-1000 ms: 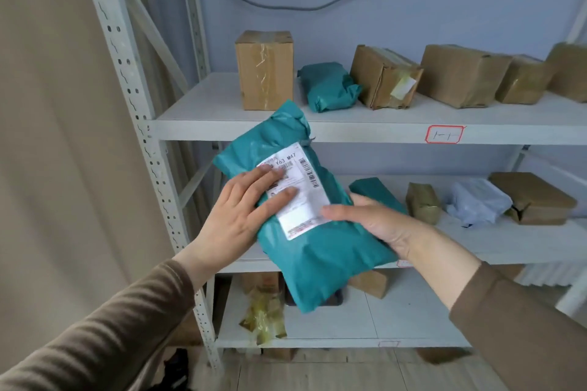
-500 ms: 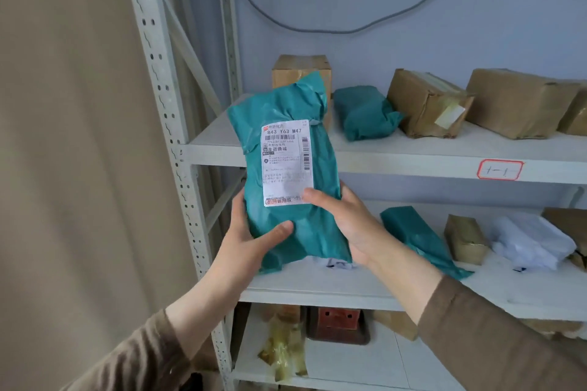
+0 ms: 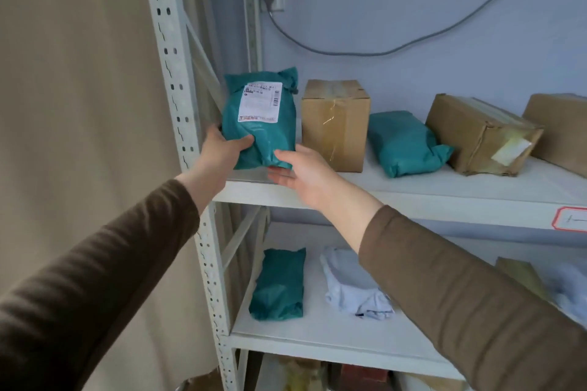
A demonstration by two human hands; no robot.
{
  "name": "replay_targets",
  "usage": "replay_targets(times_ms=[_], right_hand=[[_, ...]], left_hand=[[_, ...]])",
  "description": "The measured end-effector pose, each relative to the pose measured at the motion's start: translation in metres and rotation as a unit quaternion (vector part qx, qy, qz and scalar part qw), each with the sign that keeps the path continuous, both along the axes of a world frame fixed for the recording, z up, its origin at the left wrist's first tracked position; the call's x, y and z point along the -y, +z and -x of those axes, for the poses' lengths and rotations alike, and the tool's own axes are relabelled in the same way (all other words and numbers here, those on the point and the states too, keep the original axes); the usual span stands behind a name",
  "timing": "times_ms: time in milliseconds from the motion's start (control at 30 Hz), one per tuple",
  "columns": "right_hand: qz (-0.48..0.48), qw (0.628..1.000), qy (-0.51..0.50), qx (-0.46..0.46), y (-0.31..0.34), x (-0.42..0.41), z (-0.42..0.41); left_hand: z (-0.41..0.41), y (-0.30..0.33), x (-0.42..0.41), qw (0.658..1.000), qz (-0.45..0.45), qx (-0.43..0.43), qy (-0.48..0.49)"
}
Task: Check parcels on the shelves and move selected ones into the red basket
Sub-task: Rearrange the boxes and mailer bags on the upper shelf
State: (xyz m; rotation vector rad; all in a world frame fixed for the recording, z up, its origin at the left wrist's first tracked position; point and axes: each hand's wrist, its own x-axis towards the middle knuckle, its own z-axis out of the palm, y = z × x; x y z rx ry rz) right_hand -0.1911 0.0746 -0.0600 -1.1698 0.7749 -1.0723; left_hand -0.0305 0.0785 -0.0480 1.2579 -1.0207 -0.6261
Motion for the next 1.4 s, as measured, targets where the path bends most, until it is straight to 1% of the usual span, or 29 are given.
replay_targets(times_ms=[133,233,300,367,433,500,567,633,667,700,733,800,833,867,900,933,967,1033,1067,1100,1167,1233,1400], right_hand=[[-0.063,0.996,-0.040,0.044,0.003,0.032,-0.023],[-0.088,0.992,-0.069,0.054,0.002,0.044,-0.035],[-0.097,0.991,-0.068,0.058,-0.002,0.049,-0.038],[-0.091,0.993,-0.062,0.035,-0.007,0.050,-0.039],[-0.082,0.995,-0.057,-0.015,-0.006,0.046,-0.034],[-0.035,0.994,-0.059,-0.090,-0.005,0.037,-0.024],[0.043,0.985,-0.056,-0.157,-0.002,0.020,-0.010],[0.135,0.970,-0.053,-0.196,0.006,0.001,0.007],[0.187,0.958,-0.066,-0.205,0.012,-0.004,0.017],[0.244,0.942,-0.096,-0.207,0.018,-0.004,0.026],[0.301,0.920,-0.145,-0.206,0.025,-0.002,0.034],[0.375,0.869,-0.261,-0.188,0.038,0.014,0.051],[0.382,0.851,-0.313,-0.178,0.044,0.026,0.060],[0.371,0.841,-0.355,-0.170,0.049,0.037,0.069],[0.343,0.841,-0.386,-0.163,0.054,0.050,0.078],[0.293,0.857,-0.396,-0.154,0.059,0.061,0.085],[0.227,0.885,-0.380,-0.140,0.063,0.070,0.090],[0.096,0.940,-0.302,-0.125,0.067,0.081,0.096],[0.052,0.957,-0.258,-0.121,0.066,0.083,0.096],[0.028,0.966,-0.226,-0.120,0.065,0.083,0.096],[0.024,0.971,-0.206,-0.117,0.063,0.080,0.096],[0.039,0.970,-0.213,-0.112,0.060,0.067,0.098],[0.103,0.967,-0.217,-0.085,0.038,-0.002,0.117]], left_hand=[[-0.015,0.001,0.045,0.999,-0.042,-0.011,-0.026],[-0.019,-0.004,0.069,0.997,-0.073,0.011,-0.027],[-0.016,-0.007,0.075,0.993,-0.101,0.054,-0.036],[-0.015,-0.009,0.078,0.989,-0.117,0.090,-0.031],[-0.017,-0.011,0.081,0.986,-0.120,0.111,-0.039],[-0.020,-0.009,0.078,0.978,-0.123,0.163,-0.037],[-0.022,-0.005,0.078,0.961,-0.116,0.250,-0.001],[-0.019,0.004,0.077,0.938,-0.086,0.334,0.037],[-0.014,0.010,0.076,0.934,-0.059,0.349,0.043],[-0.006,0.018,0.075,0.937,-0.029,0.348,0.034],[0.004,0.025,0.074,0.950,-0.005,0.313,0.011],[0.026,0.042,0.074,0.976,0.004,0.208,-0.061],[0.038,0.049,0.074,0.984,-0.006,0.150,-0.097],[0.049,0.055,0.076,0.987,-0.028,0.106,-0.120],[0.058,0.060,0.077,0.986,-0.045,0.071,-0.141],[0.067,0.062,0.078,0.985,-0.061,0.048,-0.157],[0.074,0.062,0.079,0.982,-0.072,0.028,-0.171],[0.085,0.059,0.083,0.978,-0.088,-0.001,-0.189],[0.089,0.057,0.083,0.977,-0.091,-0.013,-0.192],[0.093,0.055,0.081,0.977,-0.086,-0.023,-0.192],[0.099,0.052,0.075,0.978,-0.067,-0.024,-0.196],[0.103,0.050,0.061,0.978,-0.052,-0.016,-0.199],[0.108,0.032,0.001,0.978,0.007,-0.009,-0.208]])
